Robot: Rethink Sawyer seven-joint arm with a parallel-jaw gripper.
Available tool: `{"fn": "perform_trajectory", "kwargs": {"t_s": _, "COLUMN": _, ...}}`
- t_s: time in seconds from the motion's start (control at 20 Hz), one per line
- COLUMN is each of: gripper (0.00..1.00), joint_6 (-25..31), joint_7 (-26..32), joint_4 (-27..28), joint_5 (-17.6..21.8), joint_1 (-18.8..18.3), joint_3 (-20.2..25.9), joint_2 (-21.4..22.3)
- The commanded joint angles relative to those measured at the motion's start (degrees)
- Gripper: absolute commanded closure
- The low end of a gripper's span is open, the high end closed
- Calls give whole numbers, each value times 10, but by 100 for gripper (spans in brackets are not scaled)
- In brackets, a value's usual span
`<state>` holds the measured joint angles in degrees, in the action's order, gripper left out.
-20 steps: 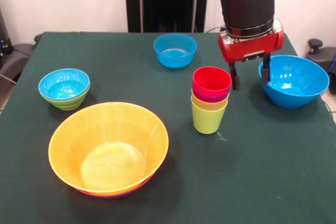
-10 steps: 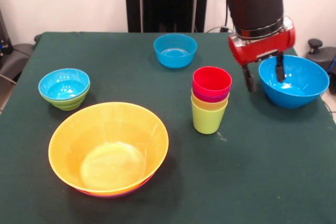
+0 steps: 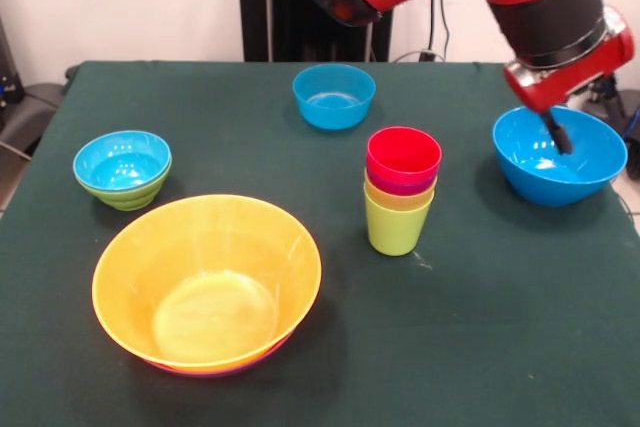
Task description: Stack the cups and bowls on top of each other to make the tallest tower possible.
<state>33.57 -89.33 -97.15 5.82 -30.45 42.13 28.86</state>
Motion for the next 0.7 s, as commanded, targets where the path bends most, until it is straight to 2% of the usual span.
{"fn": "perform_trajectory", "kwargs": {"t_s": 0.05, "gripper": 0, "joint_6": 49, "joint_7": 130, "joint_4": -33, "joint_5": 64, "joint_1": -13, "joint_3": 65, "joint_2": -38}}
{"fn": "perform_trajectory", "kwargs": {"t_s": 0.3, "gripper": 0, "joint_6": 12, "joint_7": 77, "joint_4": -39, "joint_5": 108, "joint_1": 1, "joint_3": 27, "joint_2": -17}}
{"fn": "perform_trajectory", "kwargs": {"t_s": 0.55, "gripper": 0, "joint_6": 29, "joint_7": 21, "joint_4": -47, "joint_5": 122, "joint_1": 15, "joint_3": -5, "joint_2": 44}}
{"fn": "perform_trajectory", "kwargs": {"t_s": 0.7, "gripper": 0, "joint_6": 41, "joint_7": -22, "joint_4": -34, "joint_5": 146, "joint_1": 44, "joint_3": -59, "joint_2": 92}}
